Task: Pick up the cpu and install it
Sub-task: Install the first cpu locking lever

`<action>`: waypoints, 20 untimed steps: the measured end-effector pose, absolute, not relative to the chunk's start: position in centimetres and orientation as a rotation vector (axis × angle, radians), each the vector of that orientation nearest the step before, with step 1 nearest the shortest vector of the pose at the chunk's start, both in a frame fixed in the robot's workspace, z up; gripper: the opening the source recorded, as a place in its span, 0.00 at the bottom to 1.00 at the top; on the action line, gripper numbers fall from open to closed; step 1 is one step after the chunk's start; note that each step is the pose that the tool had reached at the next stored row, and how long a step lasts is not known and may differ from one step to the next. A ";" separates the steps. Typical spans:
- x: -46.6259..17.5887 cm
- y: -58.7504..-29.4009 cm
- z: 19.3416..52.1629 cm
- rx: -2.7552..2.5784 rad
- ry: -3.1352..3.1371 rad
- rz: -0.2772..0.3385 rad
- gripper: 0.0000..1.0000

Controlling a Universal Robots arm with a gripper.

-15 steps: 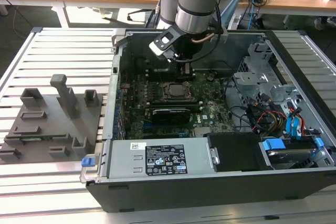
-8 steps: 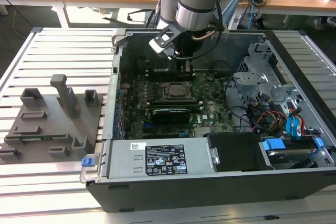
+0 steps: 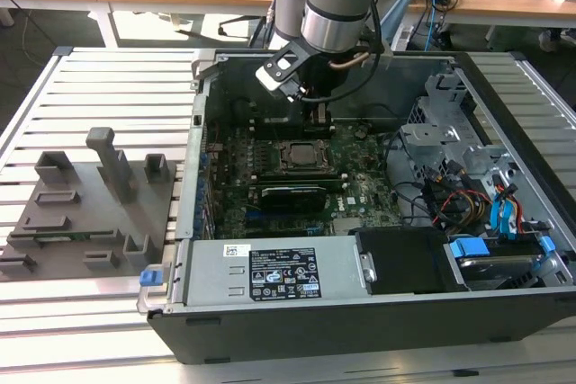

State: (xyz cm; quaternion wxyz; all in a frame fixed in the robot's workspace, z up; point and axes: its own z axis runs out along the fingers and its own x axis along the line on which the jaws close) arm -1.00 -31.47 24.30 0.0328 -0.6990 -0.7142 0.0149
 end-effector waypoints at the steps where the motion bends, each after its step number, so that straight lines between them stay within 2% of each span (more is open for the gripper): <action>1: -1.0 -31.5 24.3 -2.151 -2.198 0.046 0.11; 20: -1.0 -31.5 24.3 -1.905 -2.419 0.056 0.11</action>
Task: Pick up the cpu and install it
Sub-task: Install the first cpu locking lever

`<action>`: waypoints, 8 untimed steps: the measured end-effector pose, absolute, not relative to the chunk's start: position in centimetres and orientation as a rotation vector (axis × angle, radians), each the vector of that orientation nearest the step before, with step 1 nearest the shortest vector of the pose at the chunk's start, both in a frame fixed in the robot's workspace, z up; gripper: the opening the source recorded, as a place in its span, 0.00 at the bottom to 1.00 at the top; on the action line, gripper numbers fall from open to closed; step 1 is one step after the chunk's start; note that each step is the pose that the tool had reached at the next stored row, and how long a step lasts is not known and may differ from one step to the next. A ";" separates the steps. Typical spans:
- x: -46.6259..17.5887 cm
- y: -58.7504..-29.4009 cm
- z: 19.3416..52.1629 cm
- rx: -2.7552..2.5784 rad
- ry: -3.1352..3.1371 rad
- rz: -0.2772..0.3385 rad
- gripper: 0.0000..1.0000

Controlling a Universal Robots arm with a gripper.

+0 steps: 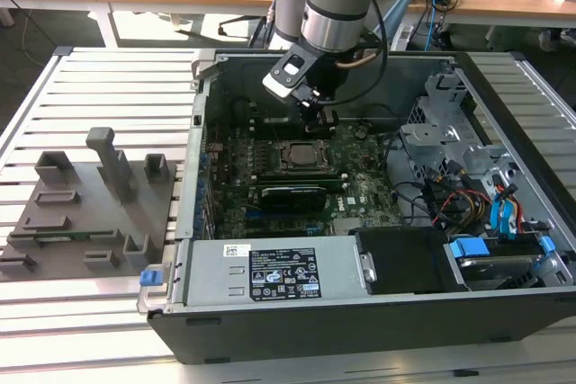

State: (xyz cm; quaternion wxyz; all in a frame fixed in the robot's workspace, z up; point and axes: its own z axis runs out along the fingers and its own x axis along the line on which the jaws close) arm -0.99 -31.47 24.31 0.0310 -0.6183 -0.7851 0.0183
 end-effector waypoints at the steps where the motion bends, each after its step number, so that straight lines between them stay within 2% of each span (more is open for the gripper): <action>1: -1.0 -31.5 24.3 -1.886 -2.434 0.057 0.11; 8: -1.0 -31.5 24.3 -1.792 -2.506 0.061 0.11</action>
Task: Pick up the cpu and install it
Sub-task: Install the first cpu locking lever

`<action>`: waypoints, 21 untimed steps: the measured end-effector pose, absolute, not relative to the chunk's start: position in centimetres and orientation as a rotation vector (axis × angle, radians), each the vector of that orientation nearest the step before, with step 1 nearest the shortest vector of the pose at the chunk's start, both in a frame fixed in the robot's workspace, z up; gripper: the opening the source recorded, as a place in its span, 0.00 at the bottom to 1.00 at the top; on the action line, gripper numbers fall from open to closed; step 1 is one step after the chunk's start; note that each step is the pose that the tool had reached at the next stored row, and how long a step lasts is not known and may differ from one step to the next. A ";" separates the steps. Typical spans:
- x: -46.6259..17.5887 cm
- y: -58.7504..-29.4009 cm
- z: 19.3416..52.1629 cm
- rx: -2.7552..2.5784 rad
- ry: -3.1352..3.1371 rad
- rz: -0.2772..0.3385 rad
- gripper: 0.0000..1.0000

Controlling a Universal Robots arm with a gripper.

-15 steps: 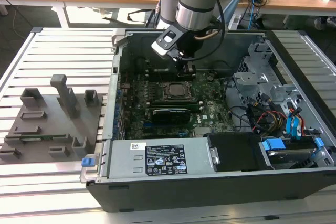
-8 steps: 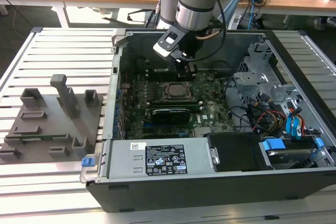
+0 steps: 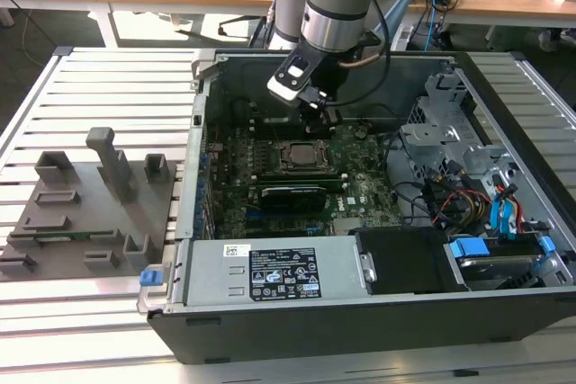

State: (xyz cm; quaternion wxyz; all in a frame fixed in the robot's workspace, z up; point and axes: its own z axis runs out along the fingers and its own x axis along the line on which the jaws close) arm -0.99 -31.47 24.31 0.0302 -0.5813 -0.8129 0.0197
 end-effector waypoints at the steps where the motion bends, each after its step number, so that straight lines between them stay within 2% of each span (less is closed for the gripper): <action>1: -1.0 -31.5 24.3 -1.780 -2.514 0.061 0.11; 21: -1.0 -31.5 24.3 -1.511 -2.690 0.071 0.11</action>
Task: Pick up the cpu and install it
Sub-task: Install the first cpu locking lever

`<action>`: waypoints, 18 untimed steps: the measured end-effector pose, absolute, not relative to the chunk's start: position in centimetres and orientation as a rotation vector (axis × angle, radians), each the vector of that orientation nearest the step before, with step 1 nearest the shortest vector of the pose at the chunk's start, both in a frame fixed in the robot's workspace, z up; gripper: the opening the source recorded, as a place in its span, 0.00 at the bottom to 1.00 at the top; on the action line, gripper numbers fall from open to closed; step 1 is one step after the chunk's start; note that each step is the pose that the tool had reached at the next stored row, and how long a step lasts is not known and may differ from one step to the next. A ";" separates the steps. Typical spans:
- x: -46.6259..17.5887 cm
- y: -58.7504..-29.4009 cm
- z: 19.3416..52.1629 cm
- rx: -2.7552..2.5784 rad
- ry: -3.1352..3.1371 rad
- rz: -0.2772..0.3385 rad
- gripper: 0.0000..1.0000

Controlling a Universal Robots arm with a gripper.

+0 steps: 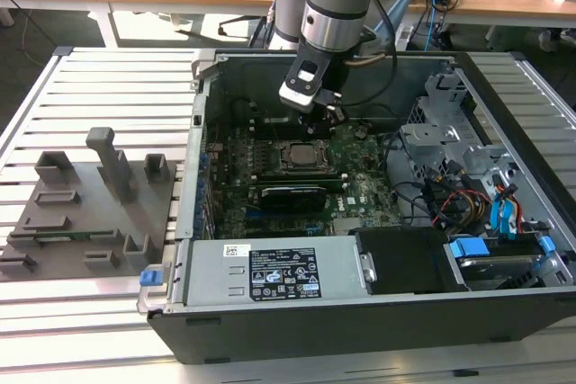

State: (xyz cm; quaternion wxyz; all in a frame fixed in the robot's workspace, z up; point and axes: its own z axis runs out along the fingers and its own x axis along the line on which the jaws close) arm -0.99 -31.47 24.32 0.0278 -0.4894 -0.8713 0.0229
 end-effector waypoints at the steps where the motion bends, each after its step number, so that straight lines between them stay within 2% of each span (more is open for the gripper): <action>1: -1.0 -31.5 24.3 -1.493 -2.700 0.071 0.11; 18: -1.0 -31.5 24.3 -1.219 -2.840 0.079 0.11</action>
